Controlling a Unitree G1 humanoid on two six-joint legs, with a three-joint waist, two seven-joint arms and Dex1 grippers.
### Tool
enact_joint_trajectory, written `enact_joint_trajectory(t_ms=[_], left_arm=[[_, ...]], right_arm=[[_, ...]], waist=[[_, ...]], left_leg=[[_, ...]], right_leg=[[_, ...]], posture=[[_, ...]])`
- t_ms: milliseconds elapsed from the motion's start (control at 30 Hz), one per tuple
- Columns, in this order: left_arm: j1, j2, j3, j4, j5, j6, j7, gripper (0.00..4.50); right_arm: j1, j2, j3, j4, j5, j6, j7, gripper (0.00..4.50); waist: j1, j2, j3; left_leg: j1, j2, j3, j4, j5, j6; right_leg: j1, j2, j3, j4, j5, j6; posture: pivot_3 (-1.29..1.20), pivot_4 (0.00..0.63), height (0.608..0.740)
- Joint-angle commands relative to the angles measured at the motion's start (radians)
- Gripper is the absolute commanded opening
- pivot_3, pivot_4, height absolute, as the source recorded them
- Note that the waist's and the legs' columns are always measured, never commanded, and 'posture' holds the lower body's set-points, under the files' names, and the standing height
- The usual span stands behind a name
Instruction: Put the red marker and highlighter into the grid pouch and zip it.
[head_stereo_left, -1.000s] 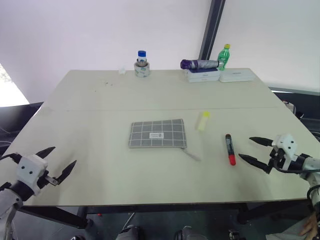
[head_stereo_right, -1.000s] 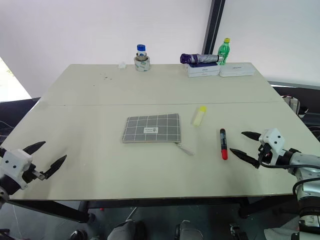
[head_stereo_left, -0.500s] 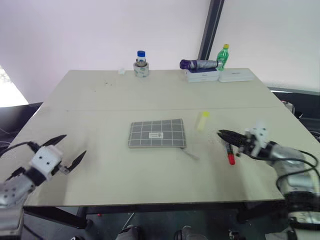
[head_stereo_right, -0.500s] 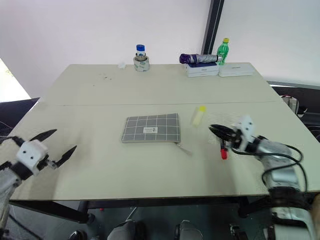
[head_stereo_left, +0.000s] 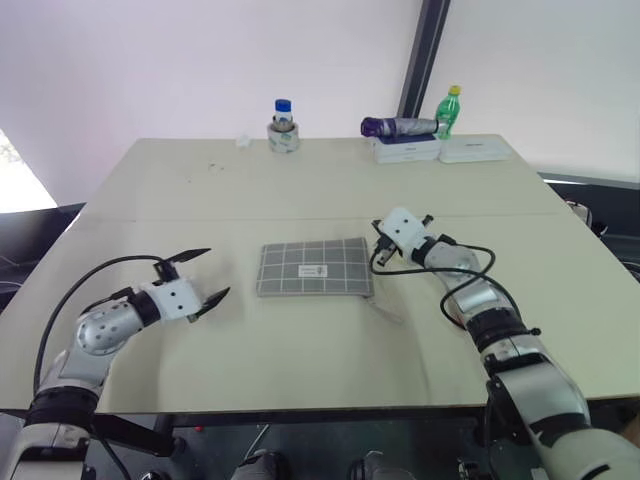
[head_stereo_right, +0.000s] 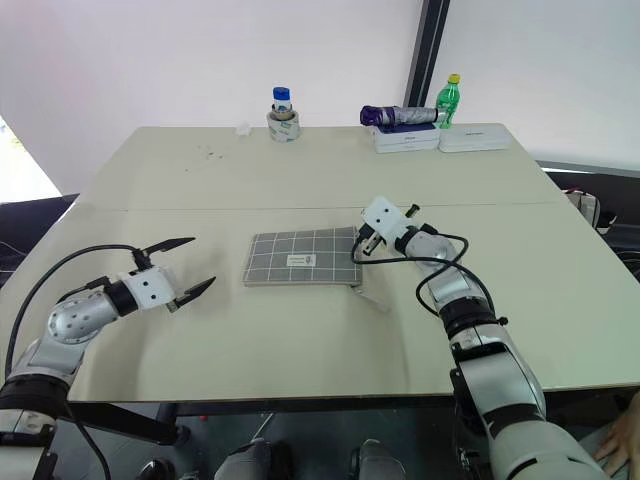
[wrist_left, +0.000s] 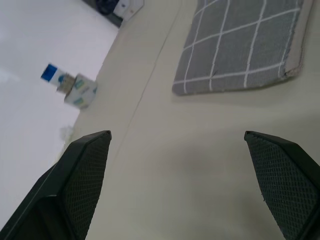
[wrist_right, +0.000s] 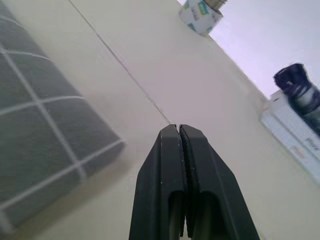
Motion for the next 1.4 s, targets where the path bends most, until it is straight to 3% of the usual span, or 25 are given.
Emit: enact_joint_trajectory(t_ms=[33,233,567,867,1233,1400], left_arm=[[-0.037,0.032,-0.03,0.04,0.058,-0.089,0.053,4.5],[-0.064,0.059,-0.096,0.102,0.204,-0.191,0.179,4.5],[-0.123,0.067,-0.183,0.176,0.385,-0.252,0.399,4.5],[-0.161,0.101,-0.233,0.251,0.442,-0.259,0.518,4.5],[-0.269,0.01,-0.34,0.381,0.447,-0.275,0.501,4.5],[-0.275,-0.022,-0.351,0.389,0.373,-0.281,0.405,2.26]], right_arm=[[-0.057,0.001,0.04,0.101,-0.068,-0.07,-0.066,0.07],[-0.084,0.035,0.093,0.206,-0.122,-0.12,-0.107,0.07],[-0.078,0.101,0.112,0.215,-0.13,-0.164,-0.101,0.07],[-0.079,0.099,0.114,0.215,-0.141,-0.173,-0.103,0.07],[-0.073,0.102,0.115,0.208,-0.139,-0.177,-0.1,0.07],[-0.067,0.101,0.114,0.196,-0.136,-0.179,-0.094,0.0]], waist=[[-0.002,0.0,0.0],[-0.021,0.0,0.0],[-0.021,0.0,0.0],[-0.023,0.0,0.0],[-0.017,0.001,0.0],[-0.017,0.001,0.0]], left_leg=[[0.0,0.0,0.001,0.0,0.0,0.0],[0.0,0.001,0.002,0.0,0.001,-0.001],[0.0,0.001,0.002,-0.001,0.001,-0.002],[0.001,0.001,0.002,0.0,0.001,-0.002],[0.001,0.001,0.002,0.0,0.002,-0.003],[0.001,0.001,0.002,0.0,0.002,-0.003]], right_leg=[[0.0,0.0,0.0,0.0,0.0,0.0],[-0.001,0.001,0.001,0.001,0.0,0.0],[-0.001,0.002,0.001,0.001,0.0,0.0],[-0.001,0.002,0.001,0.002,0.0,0.0],[-0.001,0.002,0.001,0.003,0.0,0.0],[0.0,0.002,0.001,0.003,0.0,0.0]], posture=[[0.0,0.15,0.738],[0.0,0.15,0.738],[0.0,0.15,0.738],[0.0,0.15,0.738],[0.0,0.15,0.738],[0.0,0.15,0.738]])
